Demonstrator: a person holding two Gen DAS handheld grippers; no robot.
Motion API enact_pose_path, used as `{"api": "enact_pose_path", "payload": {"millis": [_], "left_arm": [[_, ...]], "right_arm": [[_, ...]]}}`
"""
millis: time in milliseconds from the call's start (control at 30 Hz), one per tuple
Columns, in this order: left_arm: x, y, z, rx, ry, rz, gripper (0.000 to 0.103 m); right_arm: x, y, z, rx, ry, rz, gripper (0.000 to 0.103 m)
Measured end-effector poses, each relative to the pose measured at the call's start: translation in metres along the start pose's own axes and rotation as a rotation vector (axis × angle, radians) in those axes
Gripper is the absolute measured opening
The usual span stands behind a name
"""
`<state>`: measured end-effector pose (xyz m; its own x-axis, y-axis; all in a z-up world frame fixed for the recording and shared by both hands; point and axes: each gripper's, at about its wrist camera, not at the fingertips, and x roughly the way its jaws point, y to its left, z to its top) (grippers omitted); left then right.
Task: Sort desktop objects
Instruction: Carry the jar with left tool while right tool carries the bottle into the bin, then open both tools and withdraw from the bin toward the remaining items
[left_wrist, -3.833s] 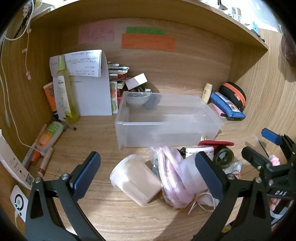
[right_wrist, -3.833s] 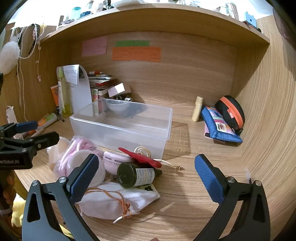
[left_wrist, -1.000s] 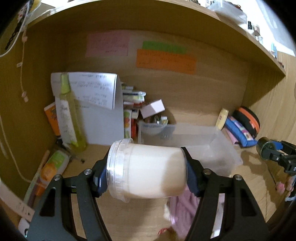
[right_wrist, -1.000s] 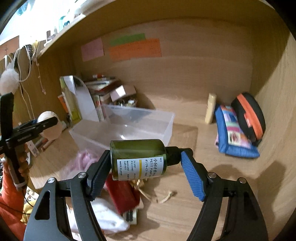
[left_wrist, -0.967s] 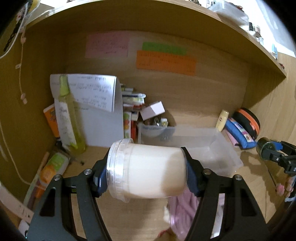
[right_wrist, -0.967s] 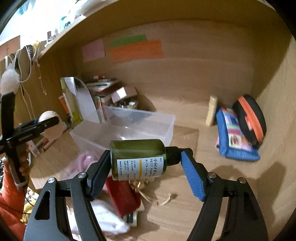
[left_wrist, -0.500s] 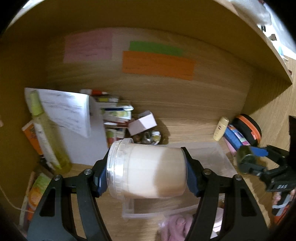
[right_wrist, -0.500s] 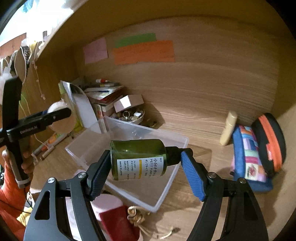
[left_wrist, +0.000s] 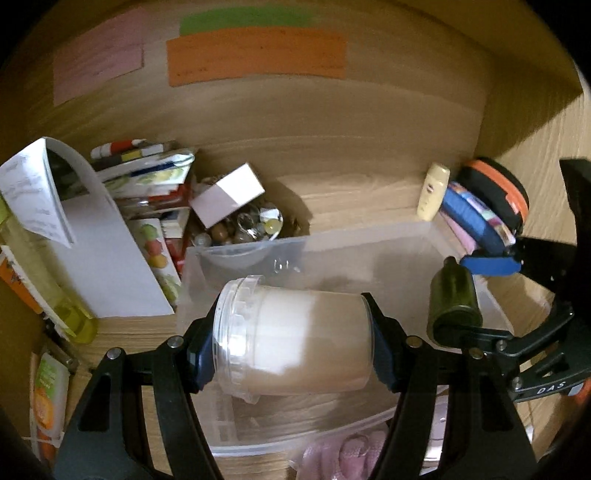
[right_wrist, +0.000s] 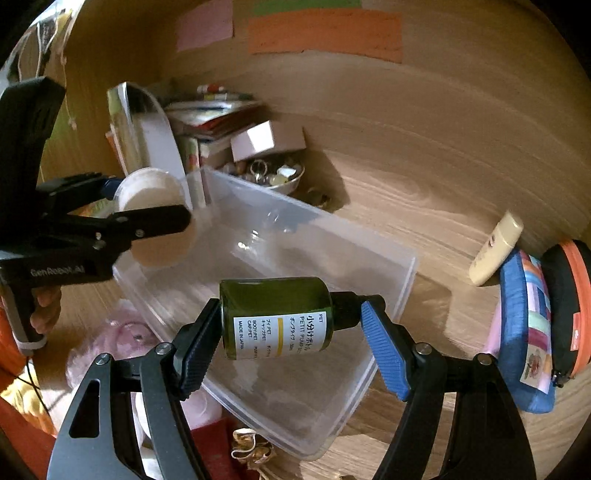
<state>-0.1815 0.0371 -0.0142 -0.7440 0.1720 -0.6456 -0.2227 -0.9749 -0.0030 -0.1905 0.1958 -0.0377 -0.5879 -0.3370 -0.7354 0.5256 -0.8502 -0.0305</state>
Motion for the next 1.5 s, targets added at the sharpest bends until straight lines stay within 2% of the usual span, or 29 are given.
{"api": "enact_pose_path", "payload": {"millis": [200, 433, 800, 967, 1100, 1200, 1233, 1267, 1500], "left_arm": [[0.008, -0.006, -0.005, 0.05, 0.018, 0.002, 0.067], [0.017, -0.004, -0.008, 0.059, 0.05, -0.003, 0.067], [0.031, 0.0, -0.009, 0.047, 0.124, -0.02, 0.068], [0.02, -0.005, -0.005, 0.099, 0.075, 0.013, 0.069], [0.004, -0.003, 0.002, 0.108, 0.021, 0.034, 0.079], [-0.013, 0.0, 0.007, 0.093, -0.019, 0.043, 0.088], [-0.018, 0.001, 0.009, 0.086, -0.036, 0.048, 0.095], [-0.025, 0.002, 0.011, 0.077, -0.056, 0.055, 0.098], [-0.079, 0.008, 0.016, 0.044, -0.173, 0.087, 0.101]], "right_arm": [[0.013, 0.01, 0.003, -0.07, 0.062, -0.029, 0.073], [0.021, 0.017, 0.006, -0.131, 0.105, -0.043, 0.073], [0.025, 0.012, 0.01, -0.11, 0.136, -0.037, 0.073], [0.026, 0.013, 0.012, -0.108, 0.155, -0.052, 0.073], [0.018, 0.013, 0.011, -0.095, 0.14, -0.063, 0.073], [0.005, 0.011, 0.011, -0.083, 0.114, -0.09, 0.074], [-0.001, 0.009, 0.012, -0.077, 0.103, -0.102, 0.075], [-0.007, 0.008, 0.012, -0.07, 0.091, -0.112, 0.076], [-0.06, -0.004, 0.013, -0.003, -0.026, -0.159, 0.082]]}}
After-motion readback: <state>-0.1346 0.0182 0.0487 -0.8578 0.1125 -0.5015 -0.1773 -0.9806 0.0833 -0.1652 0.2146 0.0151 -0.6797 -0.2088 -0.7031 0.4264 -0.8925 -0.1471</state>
